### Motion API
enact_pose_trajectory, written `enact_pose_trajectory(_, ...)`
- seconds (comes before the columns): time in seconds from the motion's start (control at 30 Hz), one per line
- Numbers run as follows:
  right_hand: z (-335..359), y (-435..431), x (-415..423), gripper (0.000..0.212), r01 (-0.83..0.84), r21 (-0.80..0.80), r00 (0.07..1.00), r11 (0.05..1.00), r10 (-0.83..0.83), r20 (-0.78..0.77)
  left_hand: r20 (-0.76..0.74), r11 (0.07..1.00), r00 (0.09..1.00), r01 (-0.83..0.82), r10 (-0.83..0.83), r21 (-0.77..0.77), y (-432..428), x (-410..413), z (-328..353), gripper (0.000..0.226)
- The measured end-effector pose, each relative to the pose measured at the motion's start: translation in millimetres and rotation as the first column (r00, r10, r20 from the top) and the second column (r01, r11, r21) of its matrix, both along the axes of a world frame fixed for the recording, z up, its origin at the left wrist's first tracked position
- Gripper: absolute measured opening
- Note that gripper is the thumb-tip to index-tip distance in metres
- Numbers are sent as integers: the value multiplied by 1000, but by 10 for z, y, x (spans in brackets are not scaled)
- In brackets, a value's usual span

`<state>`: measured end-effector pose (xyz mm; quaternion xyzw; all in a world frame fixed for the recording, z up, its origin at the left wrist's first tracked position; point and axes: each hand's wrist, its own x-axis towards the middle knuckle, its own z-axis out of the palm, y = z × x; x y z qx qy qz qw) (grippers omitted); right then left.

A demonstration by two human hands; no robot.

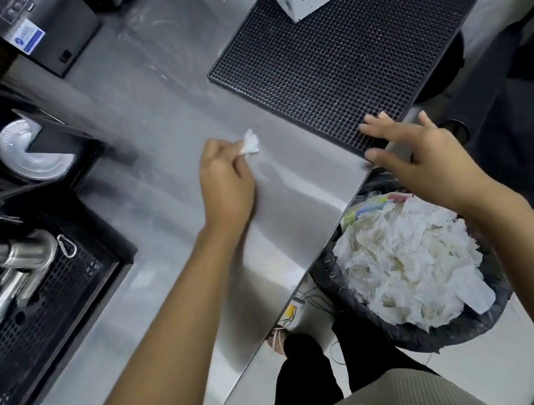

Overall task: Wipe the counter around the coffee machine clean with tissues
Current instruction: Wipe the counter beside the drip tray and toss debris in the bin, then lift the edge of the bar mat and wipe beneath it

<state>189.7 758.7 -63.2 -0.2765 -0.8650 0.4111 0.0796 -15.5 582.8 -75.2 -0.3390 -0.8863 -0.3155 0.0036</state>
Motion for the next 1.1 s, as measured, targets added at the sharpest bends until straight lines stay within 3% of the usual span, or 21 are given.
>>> enact_pose_trajectory(0.13, 7, -30, -25, 36, 60, -64, 997, 996, -62, -46, 77, 980, 977, 194, -198, 52, 82, 832, -8, 29)
enact_pose_trajectory(0.23, -14, -75, -40, 36, 64, -59, 996, 996, -68, -59, 298, 946, 898, 302, -324, 117, 100, 1205, 41, 29)
enact_pose_trajectory(0.33, -32, -72, -36, 35, 59, -64, 996, 996, -63, -64, 416, 978, 907, -21, -69, 208, 48, 1006, 125, 23)
enact_pose_trajectory(0.4, -40, -67, -37, 35, 56, -52, 997, 997, -59, -59, 298, 969, 944, -193, 141, 152, -4, 774, 99, 24)
enact_pose_trajectory(0.43, -42, -64, -47, 35, 59, -39, 997, 997, -61, -54, 231, 974, 959, -196, 166, 115, -8, 741, 75, 25)
enact_pose_trajectory(0.53, -43, -58, -101, 32, 102, 80, 994, 992, -99, -44, 106, 995, 992, 61, -68, 73, 77, 1010, 19, 31)
enact_pose_trajectory(0.63, 0, -33, -274, 37, 183, 281, 983, 942, -168, -75, 231, 952, 924, 293, -306, 92, 146, 1298, 31, 30)
enact_pose_trajectory(0.73, 8, 47, -620, 57, 71, 311, 997, 948, -72, -7, 409, 980, 906, 33, -113, 196, 106, 1151, 120, 24)
enact_pose_trajectory(0.8, -29, 133, -863, 76, -106, 271, 993, 957, 89, 75, 421, 956, 904, -188, 79, 226, 31, 882, 129, 22)
enact_pose_trajectory(0.87, -93, 233, -1020, 82, -175, 274, 984, 946, 158, 86, 396, 910, 891, -336, 223, 244, -41, 544, 106, 20)
enact_pose_trajectory(0.97, -144, 358, -1094, 63, -108, 239, 988, 965, 131, -79, 365, 856, 860, -457, 357, 240, -63, 41, 28, 19)
enact_pose_trajectory(1.03, -128, 407, -1071, 38, 22, 22, 965, 1000, -15, -263, 315, 847, 864, -474, 393, 241, -2, -271, -14, 20)
enact_pose_trajectory(1.1, -117, 452, -1064, 22, 132, -194, 914, 972, -195, -356, 261, 860, 880, -456, 397, 229, 125, -591, -34, 20)
